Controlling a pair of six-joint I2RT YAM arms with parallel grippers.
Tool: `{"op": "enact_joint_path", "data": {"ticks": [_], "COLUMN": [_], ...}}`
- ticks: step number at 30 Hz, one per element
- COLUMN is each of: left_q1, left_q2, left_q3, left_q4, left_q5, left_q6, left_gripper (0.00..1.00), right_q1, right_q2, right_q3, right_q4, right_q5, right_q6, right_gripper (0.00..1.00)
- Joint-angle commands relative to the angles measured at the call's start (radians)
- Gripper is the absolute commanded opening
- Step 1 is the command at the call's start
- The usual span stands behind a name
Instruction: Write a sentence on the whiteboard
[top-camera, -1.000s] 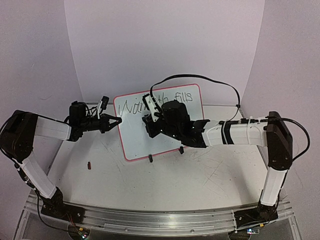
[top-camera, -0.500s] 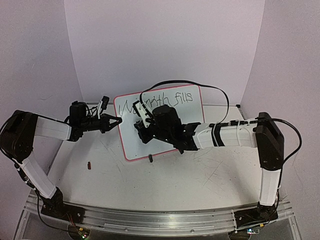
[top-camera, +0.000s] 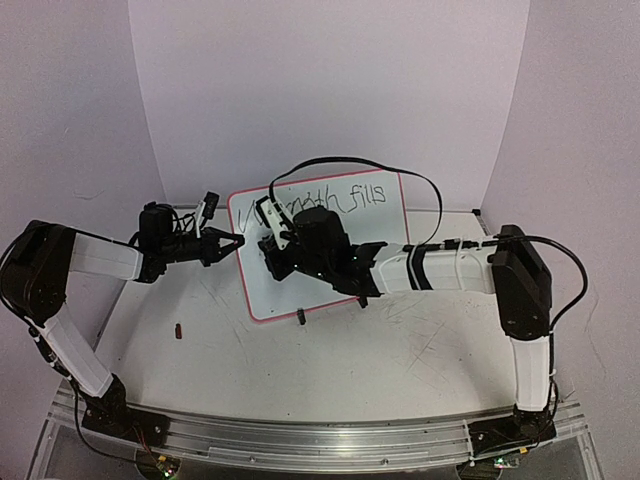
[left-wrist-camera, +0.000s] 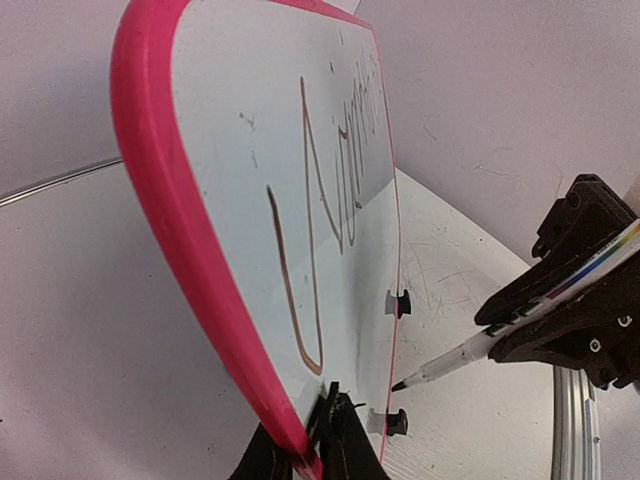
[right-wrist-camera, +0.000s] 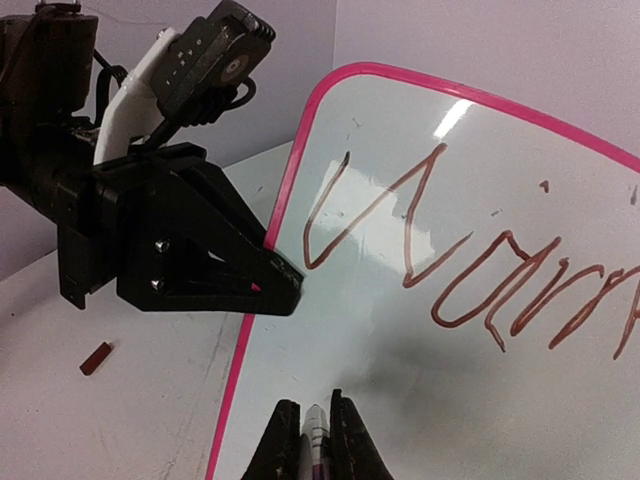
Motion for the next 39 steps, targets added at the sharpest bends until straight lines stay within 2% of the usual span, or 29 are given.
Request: {"op": "enact_joint_path", "data": {"ticks": [1, 6, 20, 29, 39], "left_q1": [-0.009, -0.010, -0.011, -0.011, -0.011], "left_q2": [0.014, 0.011, 0.009, 0.014, 0.013], "left_q3": [0.014, 0.014, 0.016, 0.017, 0.019], "left_q4": [-0.084, -0.085, -0.091, -0.095, -0.099], "left_q5": [-0.179, -0.180, -0.182, -0.180, -0.180], "left_q6": [0.138, 0.142, 0.147, 0.150, 0.151], "left_gripper": [0.00, 0.00, 0.00, 0.00, 0.00], "right_q1": [0.007, 0.007, 0.008, 0.007, -0.002], "right_q2": [0.042, 0.068, 0.072, 0.028, 0.022], "right_q3": [0.088, 0.125, 0.097, 0.001, 0.019], "right_q4": [0.018, -0.003, -0.020, -0.022, -0.008], "right_q5": [-0.024, -0.012, 0.023, -0.005, 0.162], "right_q6": [-0.008, -0.007, -0.004, 0.036, 0.054], "right_gripper": [0.00, 0.00, 0.00, 0.00, 0.00]}}
